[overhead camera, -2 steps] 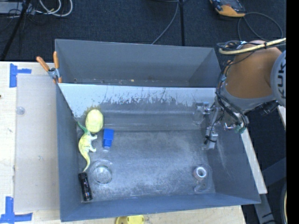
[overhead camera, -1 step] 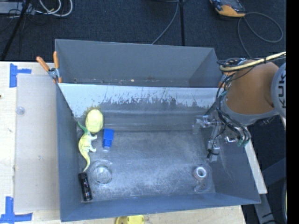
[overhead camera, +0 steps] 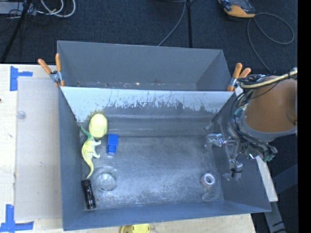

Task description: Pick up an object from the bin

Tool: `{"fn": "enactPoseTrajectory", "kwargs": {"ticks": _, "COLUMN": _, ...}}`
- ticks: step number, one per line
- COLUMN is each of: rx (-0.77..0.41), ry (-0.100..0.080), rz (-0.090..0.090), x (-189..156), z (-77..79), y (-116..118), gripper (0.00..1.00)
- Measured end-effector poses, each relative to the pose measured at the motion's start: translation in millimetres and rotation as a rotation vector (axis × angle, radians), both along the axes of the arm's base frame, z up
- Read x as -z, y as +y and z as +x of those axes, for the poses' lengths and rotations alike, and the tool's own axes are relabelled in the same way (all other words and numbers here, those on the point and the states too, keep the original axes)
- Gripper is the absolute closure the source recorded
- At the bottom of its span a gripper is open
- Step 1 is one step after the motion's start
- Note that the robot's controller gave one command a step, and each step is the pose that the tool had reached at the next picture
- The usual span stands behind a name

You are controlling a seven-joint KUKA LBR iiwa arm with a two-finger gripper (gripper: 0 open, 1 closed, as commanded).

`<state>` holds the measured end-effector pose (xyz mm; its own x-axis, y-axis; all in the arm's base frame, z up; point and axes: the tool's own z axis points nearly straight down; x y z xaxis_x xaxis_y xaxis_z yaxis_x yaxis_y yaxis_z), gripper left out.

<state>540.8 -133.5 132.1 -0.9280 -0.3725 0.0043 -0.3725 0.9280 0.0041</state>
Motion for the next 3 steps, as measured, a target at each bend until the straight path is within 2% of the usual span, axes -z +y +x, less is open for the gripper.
{"fn": "enactPoseTrajectory", "kwargs": {"ticks": 1, "rx": -0.217, "ry": -0.003, "rz": 0.001, "x": 1.3, "z": -9.5, "y": -1.3, "gripper": 0.00}}
{"fn": "enactPoseTrajectory", "kwargs": {"ticks": 2, "rx": -0.442, "ry": -0.002, "rz": 0.005, "x": 60.8, "z": -31.7, "y": 3.3, "gripper": 0.00}}
{"fn": "enactPoseTrajectory", "kwargs": {"ticks": 3, "rx": -0.638, "ry": -0.002, "rz": 0.005, "x": 63.0, "z": -20.8, "y": 17.3, "gripper": 1.00}}
